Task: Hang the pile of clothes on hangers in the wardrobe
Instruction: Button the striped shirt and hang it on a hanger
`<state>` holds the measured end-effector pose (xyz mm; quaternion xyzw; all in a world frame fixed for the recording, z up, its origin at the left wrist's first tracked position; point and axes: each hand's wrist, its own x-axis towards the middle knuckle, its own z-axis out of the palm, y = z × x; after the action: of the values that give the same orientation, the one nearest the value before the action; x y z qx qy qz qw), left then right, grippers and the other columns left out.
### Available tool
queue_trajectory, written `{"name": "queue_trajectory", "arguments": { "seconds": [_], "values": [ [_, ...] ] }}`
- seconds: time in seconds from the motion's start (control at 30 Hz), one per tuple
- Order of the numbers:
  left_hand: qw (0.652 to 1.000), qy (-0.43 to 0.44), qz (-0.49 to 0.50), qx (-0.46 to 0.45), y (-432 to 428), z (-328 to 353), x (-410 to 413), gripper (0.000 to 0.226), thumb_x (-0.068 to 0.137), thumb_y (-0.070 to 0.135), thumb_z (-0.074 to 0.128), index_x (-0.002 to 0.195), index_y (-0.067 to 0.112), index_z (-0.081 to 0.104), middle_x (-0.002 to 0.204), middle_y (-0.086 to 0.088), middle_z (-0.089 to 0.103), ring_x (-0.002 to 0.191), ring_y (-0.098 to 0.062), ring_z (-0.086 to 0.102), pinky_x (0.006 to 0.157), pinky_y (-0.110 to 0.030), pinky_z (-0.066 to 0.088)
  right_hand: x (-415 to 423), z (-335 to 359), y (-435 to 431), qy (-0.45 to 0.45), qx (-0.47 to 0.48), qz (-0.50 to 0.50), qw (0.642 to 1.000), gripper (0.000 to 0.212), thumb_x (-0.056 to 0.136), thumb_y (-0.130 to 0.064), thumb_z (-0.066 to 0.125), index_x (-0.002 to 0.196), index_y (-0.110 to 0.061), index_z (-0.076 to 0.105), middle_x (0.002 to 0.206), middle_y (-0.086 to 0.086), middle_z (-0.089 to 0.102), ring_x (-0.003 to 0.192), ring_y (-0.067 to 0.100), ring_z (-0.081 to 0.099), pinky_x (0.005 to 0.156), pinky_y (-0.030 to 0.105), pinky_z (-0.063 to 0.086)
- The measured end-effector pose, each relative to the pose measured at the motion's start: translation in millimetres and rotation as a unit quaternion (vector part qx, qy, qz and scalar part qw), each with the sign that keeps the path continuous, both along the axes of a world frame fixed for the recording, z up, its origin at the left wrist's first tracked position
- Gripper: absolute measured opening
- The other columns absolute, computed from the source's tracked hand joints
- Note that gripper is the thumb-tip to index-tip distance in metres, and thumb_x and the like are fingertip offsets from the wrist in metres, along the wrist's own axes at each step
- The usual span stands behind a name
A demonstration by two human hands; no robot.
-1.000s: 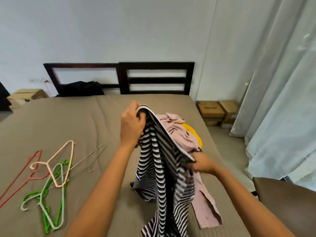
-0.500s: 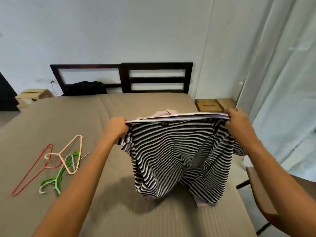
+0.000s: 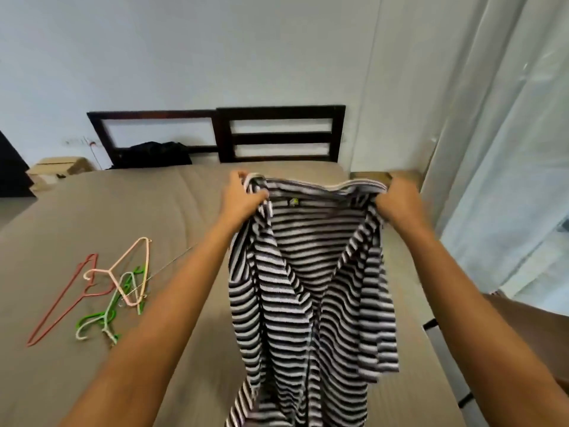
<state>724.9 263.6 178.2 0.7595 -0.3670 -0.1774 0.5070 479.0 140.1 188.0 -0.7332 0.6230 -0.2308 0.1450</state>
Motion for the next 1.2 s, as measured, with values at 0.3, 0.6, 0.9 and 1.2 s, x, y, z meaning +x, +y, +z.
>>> {"name": "queue_trajectory", "arguments": {
  "seconds": [0.3,0.6,0.9,1.2],
  "values": [
    [0.957,0.258,-0.056,0.121,43,-69,6,0.018,0.087,-0.001,0.054,0.088,0.014,0.064,0.071,-0.003,0.059,0.051,-0.004,0.056,0.045,-0.017,0.049,-42,-69,8,-0.404,0.301,-0.023,0.863,0.029,0.084,0.011,0.042,0.068,-0.008,0.055,0.063,0.008,0.049,0.057,0.014,0.047,0.043,0.019,0.046],
    [0.936,0.333,-0.026,-0.114,-84,-94,7,0.016,0.096,-0.001,0.044,0.108,0.01,0.045,0.091,-0.006,0.055,0.066,-0.006,0.057,0.063,-0.019,0.049,93,-90,-72,-0.552,0.243,0.003,0.798,0.033,0.086,0.019,0.035,0.11,-0.002,0.044,0.113,0.024,0.049,0.092,0.027,0.056,0.062,0.029,0.057],
    [0.964,0.191,-0.109,0.151,-63,-322,-4,0.041,0.086,0.01,0.066,0.121,0.0,0.05,0.115,-0.026,0.059,0.102,-0.03,0.058,0.097,-0.043,0.047,89,-306,-52,-0.186,0.335,0.113,0.917,0.048,0.083,-0.002,0.062,0.128,-0.004,0.047,0.118,0.013,0.06,0.101,0.021,0.057,0.093,0.035,0.047],
    [0.909,0.208,-0.083,0.352,62,-452,-99,0.036,0.074,0.039,0.076,0.09,0.019,0.05,0.084,0.003,0.06,0.083,-0.018,0.061,0.076,-0.027,0.046,-29,-450,76,0.046,0.369,0.061,0.926,0.021,0.086,-0.003,0.058,0.106,0.002,0.063,0.101,0.021,0.068,0.1,0.035,0.061,0.077,0.032,0.041]
  ]
}}
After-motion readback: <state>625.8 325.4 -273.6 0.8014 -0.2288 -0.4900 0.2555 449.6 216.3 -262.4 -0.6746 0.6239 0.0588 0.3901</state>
